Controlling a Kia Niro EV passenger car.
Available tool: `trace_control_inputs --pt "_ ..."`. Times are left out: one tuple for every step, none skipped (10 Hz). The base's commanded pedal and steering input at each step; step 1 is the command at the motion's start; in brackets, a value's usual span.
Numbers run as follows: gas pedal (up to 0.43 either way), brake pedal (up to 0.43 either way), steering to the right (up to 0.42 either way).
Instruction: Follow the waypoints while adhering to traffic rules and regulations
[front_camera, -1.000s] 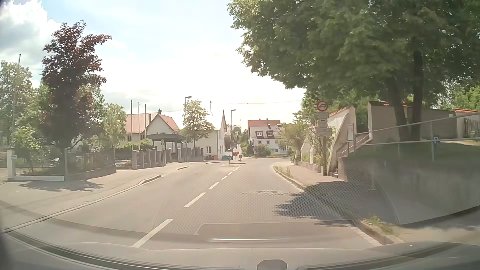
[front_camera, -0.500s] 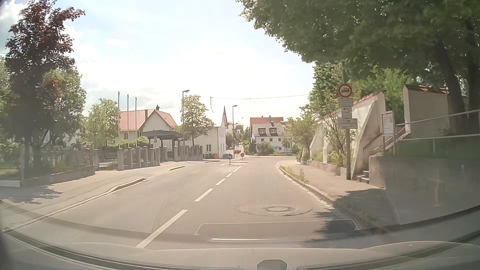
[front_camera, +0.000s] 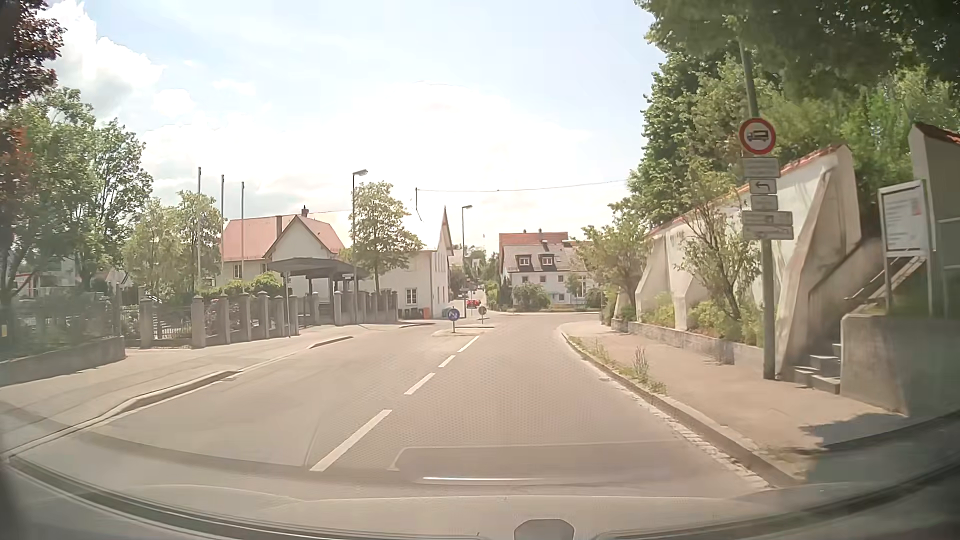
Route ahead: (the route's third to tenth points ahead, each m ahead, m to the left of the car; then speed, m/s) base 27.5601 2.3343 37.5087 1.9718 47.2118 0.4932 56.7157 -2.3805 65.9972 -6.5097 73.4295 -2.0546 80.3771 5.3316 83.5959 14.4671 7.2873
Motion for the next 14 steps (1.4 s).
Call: trace_control_inputs --pt "0.059 0.000 0.003" --pt "0.059 0.000 0.004" --pt "0.059 0.000 0.004" --pt "0.059 0.000 0.006" --pt "0.059 0.000 0.008" --pt "0.059 0.000 0.008" --pt "0.059 0.000 0.008" --pt "0.059 0.000 0.008" --pt "0.059 0.000 0.008" --pt "0.059 0.000 0.005" --pt "0.059 0.000 0.005" --pt "0.059 0.000 0.005" --pt "0.059 0.000 0.005" --pt "0.059 0.000 0.005"
